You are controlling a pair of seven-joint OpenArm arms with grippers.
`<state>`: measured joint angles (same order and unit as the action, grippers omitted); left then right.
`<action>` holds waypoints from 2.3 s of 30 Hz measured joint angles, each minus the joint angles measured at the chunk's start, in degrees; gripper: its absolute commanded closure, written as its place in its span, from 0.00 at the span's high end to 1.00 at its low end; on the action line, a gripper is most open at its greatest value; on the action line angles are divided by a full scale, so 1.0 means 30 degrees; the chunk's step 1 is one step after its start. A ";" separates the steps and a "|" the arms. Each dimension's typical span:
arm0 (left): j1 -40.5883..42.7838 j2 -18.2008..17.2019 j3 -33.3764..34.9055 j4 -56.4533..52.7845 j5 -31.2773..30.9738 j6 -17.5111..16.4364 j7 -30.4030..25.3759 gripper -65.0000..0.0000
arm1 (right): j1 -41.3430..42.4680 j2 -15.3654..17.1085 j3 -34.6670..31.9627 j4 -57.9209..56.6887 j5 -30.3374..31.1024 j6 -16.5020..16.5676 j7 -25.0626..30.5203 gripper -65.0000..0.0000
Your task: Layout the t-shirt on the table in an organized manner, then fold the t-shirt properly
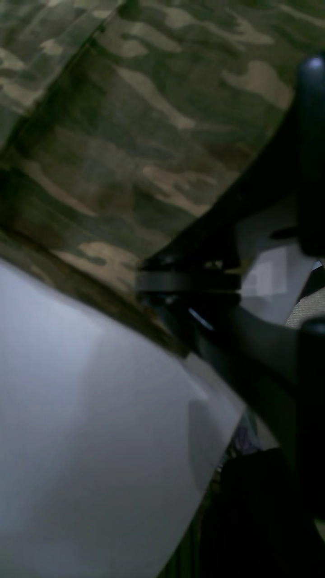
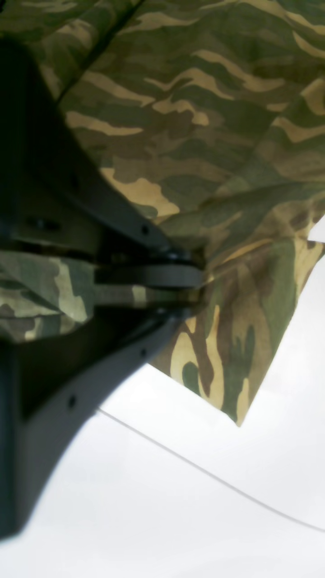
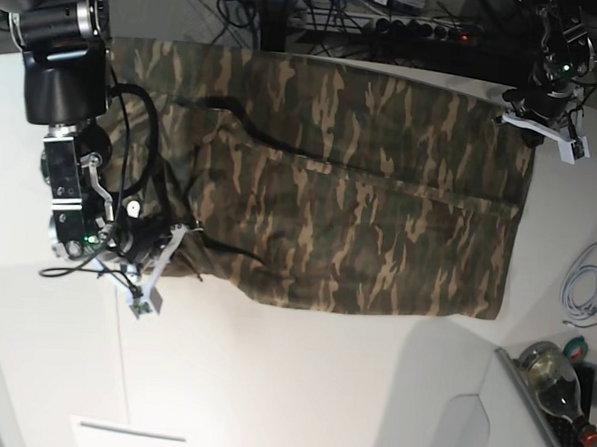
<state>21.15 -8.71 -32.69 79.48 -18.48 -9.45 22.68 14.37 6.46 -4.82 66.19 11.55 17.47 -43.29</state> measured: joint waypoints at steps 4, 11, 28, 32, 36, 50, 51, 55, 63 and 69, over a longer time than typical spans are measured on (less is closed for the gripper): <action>0.0044 -0.0015 0.0000 0.0066 0.0007 0.0007 -0.0007 0.00 | 0.0000 -0.0066 0.0051 0.0000 0.0015 0.0000 -0.0007 0.01; -0.0044 0.0073 -0.1107 0.2280 -0.0022 -0.0313 0.2339 0.00 | -0.0729 -0.0015 0.0124 0.3759 -0.0022 -0.0022 -0.1843 0.01; -0.3147 0.0211 0.0080 -0.0015 0.0124 -0.0131 0.3366 0.00 | -0.8284 -0.1005 0.2965 1.3777 0.0058 0.0095 -0.4539 0.01; -0.3963 0.0117 0.0160 -0.1399 0.0211 0.0007 0.3235 0.00 | -0.9857 -0.1042 0.3038 1.5307 0.0073 0.0102 -0.4291 0.01; -0.4306 0.0087 0.0175 -0.2674 0.0153 0.0007 0.3228 0.00 | -1.1103 -0.1144 0.3453 1.5963 0.0328 0.0102 -0.4226 0.01; -0.4393 0.0022 0.0087 -0.2871 0.1982 -0.0270 0.2805 0.00 | -1.3267 -0.1435 0.8051 1.2794 0.5311 0.1953 -0.5384 0.02; -0.4364 0.0036 0.0087 -0.2674 0.2106 -0.0255 0.3038 0.00 | -1.3107 -0.1479 0.8211 1.2939 0.5282 0.1953 -0.5508 0.02; -0.3963 0.0168 0.0073 -0.1224 0.2186 0.0022 0.3417 0.00 | -1.1118 -0.1450 0.9027 1.5038 0.5537 0.1814 -0.4860 0.09; -0.3708 0.0146 0.0058 0.0182 0.2164 0.0007 0.3344 0.00 | -0.4663 0.0401 0.7701 0.7730 0.5238 0.1872 -0.5370 0.72; -0.3657 0.0131 0.0058 0.0168 0.2157 0.0007 0.3381 0.00 | -0.2769 0.1275 0.4262 0.2667 0.5515 0.1843 -0.3038 0.60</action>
<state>10.17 -8.32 -32.51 79.99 -12.01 -9.43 32.82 6.07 10.28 7.97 74.19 28.10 23.00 -52.40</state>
